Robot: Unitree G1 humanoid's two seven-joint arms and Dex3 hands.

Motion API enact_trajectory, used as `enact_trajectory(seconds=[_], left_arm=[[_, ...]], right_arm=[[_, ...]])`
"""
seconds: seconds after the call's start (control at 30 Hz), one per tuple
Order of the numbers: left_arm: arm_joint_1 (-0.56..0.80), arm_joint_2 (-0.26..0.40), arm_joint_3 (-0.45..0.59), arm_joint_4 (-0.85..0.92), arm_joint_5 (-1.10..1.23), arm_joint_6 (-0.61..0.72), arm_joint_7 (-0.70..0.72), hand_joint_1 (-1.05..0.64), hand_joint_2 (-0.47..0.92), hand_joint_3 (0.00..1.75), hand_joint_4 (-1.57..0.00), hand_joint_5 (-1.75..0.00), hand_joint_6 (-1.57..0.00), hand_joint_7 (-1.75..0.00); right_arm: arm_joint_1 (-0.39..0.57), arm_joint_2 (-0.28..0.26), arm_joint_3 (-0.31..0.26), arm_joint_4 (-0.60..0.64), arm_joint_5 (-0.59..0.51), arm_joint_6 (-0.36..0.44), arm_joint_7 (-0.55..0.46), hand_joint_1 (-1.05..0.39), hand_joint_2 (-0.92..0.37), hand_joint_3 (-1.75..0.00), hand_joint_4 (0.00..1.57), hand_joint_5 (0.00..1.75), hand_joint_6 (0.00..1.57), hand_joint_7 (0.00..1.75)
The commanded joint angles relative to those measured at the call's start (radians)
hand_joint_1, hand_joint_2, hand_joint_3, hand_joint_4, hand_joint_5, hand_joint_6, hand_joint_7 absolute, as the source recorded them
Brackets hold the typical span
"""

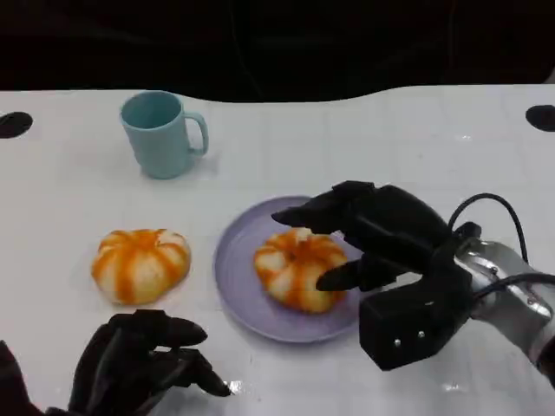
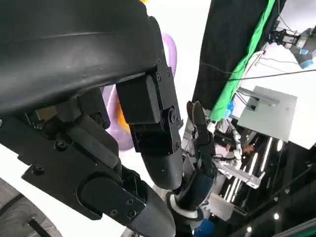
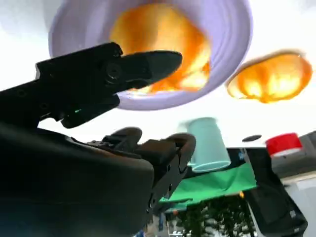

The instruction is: Grasp the bread from the table and place it into the plate.

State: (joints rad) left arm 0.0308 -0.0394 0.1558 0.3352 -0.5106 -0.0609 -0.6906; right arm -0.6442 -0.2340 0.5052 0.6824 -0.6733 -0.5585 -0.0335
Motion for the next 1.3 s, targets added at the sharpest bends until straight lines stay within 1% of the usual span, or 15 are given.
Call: enact_trajectory(seconds=[0.03, 0.17, 0.27, 0.4, 0.63, 0.77, 0.9, 0.97, 1.07, 1.13, 1.2, 1.23, 1.27, 1.3], left_arm=[[0.006, 0.011, 0.005, -0.011, 0.005, 0.003, 0.011, -0.96, 0.66, 0.0, -1.57, -0.43, -1.57, 0.0], [0.008, 0.011, 0.004, -0.014, 0.005, 0.005, 0.013, -0.96, 0.66, 0.0, -1.57, -0.43, -1.57, 0.0], [0.01, 0.009, 0.002, -0.019, 0.008, 0.003, 0.017, -0.96, 0.66, 0.0, -1.57, -0.43, -1.57, 0.0], [0.011, 0.007, 0.001, -0.022, 0.01, 0.0, 0.019, -0.96, 0.66, 0.0, -1.57, -0.43, -1.57, 0.0], [0.005, 0.009, 0.002, -0.009, 0.006, -0.004, 0.01, -0.96, 0.67, 0.0, -1.57, -0.43, -1.57, 0.0], [0.004, 0.008, 0.003, -0.013, 0.001, 0.008, 0.013, -0.96, 0.66, 0.0, -1.57, -0.43, -1.57, 0.0], [0.0, 0.008, 0.003, -0.009, 0.004, 0.002, 0.014, -0.95, 0.66, 0.0, -1.57, -0.43, -1.57, 0.0], [-0.002, 0.008, 0.003, -0.005, 0.002, 0.001, 0.009, -0.94, 0.66, 0.0, -1.57, -0.43, -1.56, 0.0], [-0.004, 0.009, 0.003, -0.001, 0.007, -0.003, 0.012, -0.95, 0.66, 0.0, -1.57, -0.43, -1.56, 0.0], [-0.006, 0.008, 0.003, 0.001, 0.005, -0.001, 0.011, -0.95, 0.66, 0.0, -1.57, -0.44, -1.57, 0.0], [-0.006, 0.008, 0.003, 0.001, 0.004, 0.0, 0.011, -0.95, 0.66, 0.0, -1.57, -0.43, -1.56, 0.0], [-0.006, 0.008, 0.003, 0.0, 0.005, 0.0, 0.011, -0.95, 0.66, 0.0, -1.57, -0.43, -1.56, 0.0], [-0.006, 0.007, 0.003, 0.0, 0.005, 0.0, 0.012, -0.95, 0.67, 0.0, -1.57, -0.43, -1.56, 0.0], [-0.005, 0.007, 0.002, -0.002, 0.004, 0.002, 0.013, -0.95, 0.67, 0.0, -1.57, -0.43, -1.56, 0.0]], right_arm=[[0.042, -0.036, -0.037, -0.094, 0.052, 0.03, 0.076, -0.71, -0.92, -0.21, 0.1, 0.22, 0.26, 0.0], [0.075, -0.055, -0.055, -0.165, 0.074, 0.047, 0.117, -0.72, -0.92, -0.2, 0.09, 0.23, 0.24, 0.0], [0.097, -0.067, -0.067, -0.194, 0.091, 0.037, 0.122, -0.71, -0.92, -0.2, 0.12, 0.25, 0.26, 0.01], [0.146, -0.094, -0.098, -0.241, 0.11, -0.007, 0.1, -0.7, -0.92, -0.19, 0.18, 0.29, 0.31, 0.03], [0.26, -0.149, -0.17, -0.37, 0.19, -0.035, 0.138, -0.66, -0.92, -0.2, 0.2, 0.32, 0.33, 0.04], [0.329, -0.173, -0.214, -0.422, 0.23, -0.068, 0.137, -0.53, -0.92, -0.11, 0.28, 0.36, 0.39, 0.06], [0.399, -0.196, -0.254, -0.459, 0.288, -0.103, 0.152, -0.35, -0.91, -0.05, 0.38, 0.43, 0.51, 0.1], [0.426, -0.204, -0.268, -0.472, 0.307, -0.115, 0.157, -0.3, -0.91, -0.04, 0.43, 0.47, 0.57, 0.12], [0.465, -0.214, -0.29, -0.48, 0.325, -0.152, 0.157, -0.25, -0.9, -0.03, 0.48, 0.65, 0.67, 0.17], [0.496, -0.22, -0.303, -0.489, 0.349, -0.171, 0.162, -0.22, -0.89, -0.04, 0.54, 0.77, 0.75, 0.22], [0.524, -0.225, -0.317, -0.5, 0.373, -0.189, 0.171, -0.2, -0.88, -0.08, 0.58, 0.95, 0.84, 0.32], [0.535, -0.227, -0.322, -0.503, 0.384, -0.199, 0.177, -0.19, -0.86, -0.14, 0.6, 1.02, 0.86, 0.38], [0.544, -0.228, -0.327, -0.503, 0.393, -0.208, 0.181, -0.18, -0.77, -0.32, 0.62, 1.07, 0.86, 0.46], [0.557, -0.232, -0.332, -0.507, 0.403, -0.211, 0.189, -0.16, -0.6, -0.64, 0.67, 1.14, 0.88, 0.55]])
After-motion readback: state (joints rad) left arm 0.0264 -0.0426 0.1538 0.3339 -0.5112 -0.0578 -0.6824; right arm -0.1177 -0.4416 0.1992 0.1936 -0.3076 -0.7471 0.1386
